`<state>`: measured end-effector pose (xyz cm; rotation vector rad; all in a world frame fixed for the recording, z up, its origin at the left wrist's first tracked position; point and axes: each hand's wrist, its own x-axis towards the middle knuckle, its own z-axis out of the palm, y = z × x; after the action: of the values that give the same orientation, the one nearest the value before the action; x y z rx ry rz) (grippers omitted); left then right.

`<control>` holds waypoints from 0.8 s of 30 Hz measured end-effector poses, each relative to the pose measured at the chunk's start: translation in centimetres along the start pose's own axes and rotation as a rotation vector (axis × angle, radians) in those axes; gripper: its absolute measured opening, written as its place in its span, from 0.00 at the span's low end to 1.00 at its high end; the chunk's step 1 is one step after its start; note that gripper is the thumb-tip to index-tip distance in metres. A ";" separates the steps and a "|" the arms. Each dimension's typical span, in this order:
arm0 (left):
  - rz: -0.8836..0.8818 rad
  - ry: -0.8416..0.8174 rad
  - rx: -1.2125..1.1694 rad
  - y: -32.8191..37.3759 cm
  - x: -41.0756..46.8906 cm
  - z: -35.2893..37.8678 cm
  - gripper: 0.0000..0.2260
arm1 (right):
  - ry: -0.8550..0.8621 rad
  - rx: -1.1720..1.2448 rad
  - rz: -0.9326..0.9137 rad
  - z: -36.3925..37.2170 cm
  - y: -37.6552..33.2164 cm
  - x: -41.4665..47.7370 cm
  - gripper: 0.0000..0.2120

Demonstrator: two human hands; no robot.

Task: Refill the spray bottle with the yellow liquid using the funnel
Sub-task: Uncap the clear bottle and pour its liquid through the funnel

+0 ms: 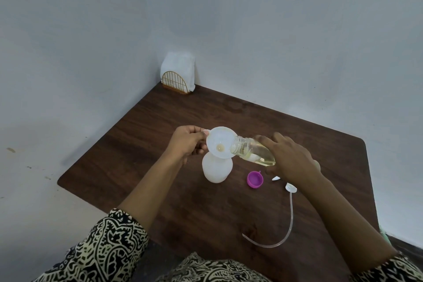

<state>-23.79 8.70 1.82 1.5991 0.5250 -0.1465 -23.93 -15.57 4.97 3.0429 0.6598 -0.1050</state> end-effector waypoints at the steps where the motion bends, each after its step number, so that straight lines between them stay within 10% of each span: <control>1: 0.000 0.001 0.001 0.0 0.0 0.0 0.03 | 0.000 0.000 0.000 0.0 0.0 0.0 0.36; 24: 0.013 0.003 -0.015 -0.1 0.2 0.1 0.03 | -0.006 0.010 0.011 0.0 -0.1 -0.1 0.37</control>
<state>-23.67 8.69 1.63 1.5880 0.5166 -0.1299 -24.07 -15.49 5.00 3.0546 0.6437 -0.1168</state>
